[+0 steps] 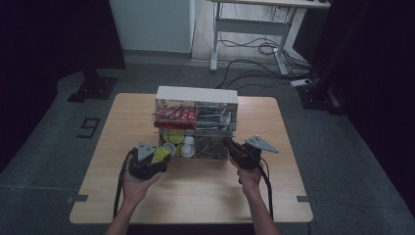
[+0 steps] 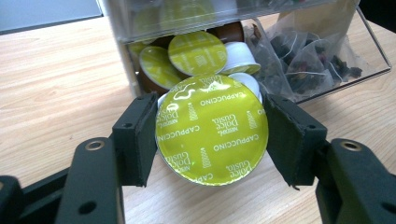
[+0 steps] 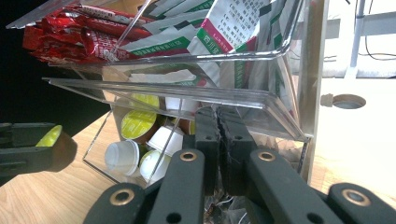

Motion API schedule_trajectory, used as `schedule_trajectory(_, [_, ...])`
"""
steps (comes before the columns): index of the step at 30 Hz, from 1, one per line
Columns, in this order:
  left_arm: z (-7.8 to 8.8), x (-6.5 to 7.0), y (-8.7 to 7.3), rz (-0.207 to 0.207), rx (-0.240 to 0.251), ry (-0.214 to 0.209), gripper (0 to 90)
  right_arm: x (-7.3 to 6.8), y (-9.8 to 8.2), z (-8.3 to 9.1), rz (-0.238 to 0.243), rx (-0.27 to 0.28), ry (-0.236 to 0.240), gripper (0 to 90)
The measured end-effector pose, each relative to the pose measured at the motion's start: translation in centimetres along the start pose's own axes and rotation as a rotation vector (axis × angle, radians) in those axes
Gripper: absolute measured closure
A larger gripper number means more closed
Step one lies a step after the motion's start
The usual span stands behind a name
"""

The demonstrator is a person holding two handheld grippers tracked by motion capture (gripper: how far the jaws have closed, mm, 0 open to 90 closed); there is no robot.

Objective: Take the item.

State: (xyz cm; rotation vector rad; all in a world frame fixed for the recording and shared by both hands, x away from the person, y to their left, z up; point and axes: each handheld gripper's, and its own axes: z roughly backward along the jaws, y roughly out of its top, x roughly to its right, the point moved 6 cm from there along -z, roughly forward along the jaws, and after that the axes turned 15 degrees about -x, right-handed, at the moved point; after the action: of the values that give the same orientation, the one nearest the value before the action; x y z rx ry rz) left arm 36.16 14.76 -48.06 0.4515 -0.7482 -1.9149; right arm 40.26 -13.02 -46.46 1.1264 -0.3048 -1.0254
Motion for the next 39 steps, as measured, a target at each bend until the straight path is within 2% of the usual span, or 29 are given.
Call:
schedule_trajectory(26, [0.8, -4.9, -4.8, 0.125, -0.017, 0.026, 38.4, 0.1, -0.2, -0.3, -0.001, -0.009, -0.007, 86.0])
schedule_trajectory(39, [-0.8, -6.6, -7.3, 0.167, -0.077, 0.048, 38.3, 0.1, -0.3, -0.4, 0.002, -0.016, -0.011, 86.0])
